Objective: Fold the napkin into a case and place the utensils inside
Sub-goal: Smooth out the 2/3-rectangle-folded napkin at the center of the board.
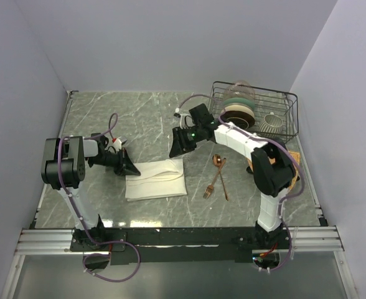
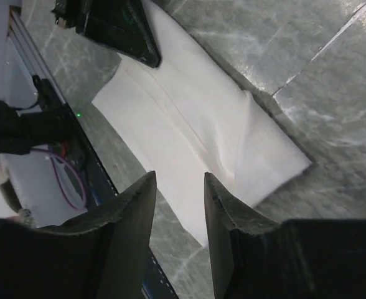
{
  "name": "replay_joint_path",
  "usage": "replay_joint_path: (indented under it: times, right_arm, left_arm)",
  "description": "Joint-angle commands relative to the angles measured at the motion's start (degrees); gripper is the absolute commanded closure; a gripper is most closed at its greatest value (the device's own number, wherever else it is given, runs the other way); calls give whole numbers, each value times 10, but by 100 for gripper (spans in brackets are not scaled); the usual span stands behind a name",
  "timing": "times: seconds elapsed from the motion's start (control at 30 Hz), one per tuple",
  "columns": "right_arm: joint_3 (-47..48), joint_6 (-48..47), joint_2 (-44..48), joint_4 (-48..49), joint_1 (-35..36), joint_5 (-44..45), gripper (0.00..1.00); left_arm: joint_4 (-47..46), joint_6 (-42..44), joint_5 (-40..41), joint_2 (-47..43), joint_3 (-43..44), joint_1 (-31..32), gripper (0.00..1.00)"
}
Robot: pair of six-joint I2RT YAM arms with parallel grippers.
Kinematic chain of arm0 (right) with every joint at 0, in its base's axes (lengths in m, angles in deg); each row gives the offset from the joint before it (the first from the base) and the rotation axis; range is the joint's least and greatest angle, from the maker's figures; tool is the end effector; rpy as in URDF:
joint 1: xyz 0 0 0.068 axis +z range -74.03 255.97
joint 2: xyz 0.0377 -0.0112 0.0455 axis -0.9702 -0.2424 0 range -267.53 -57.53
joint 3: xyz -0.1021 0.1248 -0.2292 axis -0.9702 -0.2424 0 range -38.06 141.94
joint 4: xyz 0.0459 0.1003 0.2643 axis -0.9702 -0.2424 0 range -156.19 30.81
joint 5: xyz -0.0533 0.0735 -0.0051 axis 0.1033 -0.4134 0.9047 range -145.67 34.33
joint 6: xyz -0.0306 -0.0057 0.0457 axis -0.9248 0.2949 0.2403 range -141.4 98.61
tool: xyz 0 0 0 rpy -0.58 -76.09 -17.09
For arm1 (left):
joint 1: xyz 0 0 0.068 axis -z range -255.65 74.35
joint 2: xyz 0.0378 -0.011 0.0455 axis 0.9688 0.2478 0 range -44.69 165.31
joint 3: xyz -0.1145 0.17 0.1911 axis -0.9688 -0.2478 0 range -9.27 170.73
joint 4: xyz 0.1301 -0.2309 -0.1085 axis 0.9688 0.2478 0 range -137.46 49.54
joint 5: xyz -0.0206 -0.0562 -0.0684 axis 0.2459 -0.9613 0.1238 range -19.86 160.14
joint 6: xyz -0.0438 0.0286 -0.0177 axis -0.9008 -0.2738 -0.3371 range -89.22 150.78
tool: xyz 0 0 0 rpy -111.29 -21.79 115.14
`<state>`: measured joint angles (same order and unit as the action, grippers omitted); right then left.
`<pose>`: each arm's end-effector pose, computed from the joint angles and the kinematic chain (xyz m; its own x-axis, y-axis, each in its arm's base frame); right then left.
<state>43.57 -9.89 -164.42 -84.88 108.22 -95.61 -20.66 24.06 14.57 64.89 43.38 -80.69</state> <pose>0.3549 0.2524 0.2320 -0.7934 -0.3198 -0.5179 -0.6051 0.5065 0.6143 0.3214 -0.0028 0.0800 -0.9881 -0.1535 -0.0124 -0.0762 0.5570 -0.8270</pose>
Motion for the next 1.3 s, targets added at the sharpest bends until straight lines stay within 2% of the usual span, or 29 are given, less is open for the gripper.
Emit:
replay_joint_path:
  times: [0.0,0.2,0.27,0.37,0.4,0.43,0.5,0.53,0.57,0.6,0.63,0.67,0.7,0.83,0.9,1.07,1.17,1.27]
  right_arm:
    - [-24,107,-39,100,2,-36,56]
    - [-101,149,-81,150,-1,-26,59]
    - [-116,157,-103,158,-3,-30,61]
    - [-133,158,-124,160,-3,-28,69]
    - [-137,157,-126,159,-3,-22,74]
    - [-138,157,-131,159,-3,-21,77]
    - [-138,157,-132,157,-4,-9,84]
    - [-138,158,-133,158,-3,-8,86]
    - [-133,157,-133,155,-3,-6,87]
    - [-131,154,-134,152,-4,1,87]
    - [-130,152,-136,148,-3,4,88]
    - [-130,150,-138,144,-3,7,89]
    - [-131,146,-138,143,-3,10,90]
    - [-134,141,-141,141,-3,21,91]
    - [-141,144,-142,143,-3,23,91]
    - [-153,147,-136,142,-6,35,92]
    - [-164,155,-133,144,-10,39,94]
    - [-171,162,-132,145,-15,38,95]
  left_arm:
    - [-30,7,52,-8,3,0,99]
    - [-30,7,40,-12,0,-6,94]
    - [-28,18,-5,-23,-7,-21,84]
    - [-61,29,-90,-86,-33,-37,70]
    - [-75,24,-111,-127,-39,-36,66]
    - [-100,-17,-127,-146,-47,-33,62]
    - [-218,-91,-149,-183,-75,-14,60]
    - [-263,-164,-148,-190,-85,11,60]
    - [-343,-198,-130,-192,-99,27,61]
    - [-396,-266,-125,-189,-106,43,61]
    - [-444,-302,-117,-183,-114,80,62]
    - [-489,-338,-107,-161,-123,96,62]
    - [-579,-401,-89,-146,-124,111,63]
    - [-761,-529,-53,-57,-110,172,62]
    - [-757,-525,-37,-12,-89,183,62]
    - [-626,-435,4,62,-72,161,59]
    - [-630,-421,-22,92,-96,121,54]
    - [-621,-422,-60,84,-112,84,49]
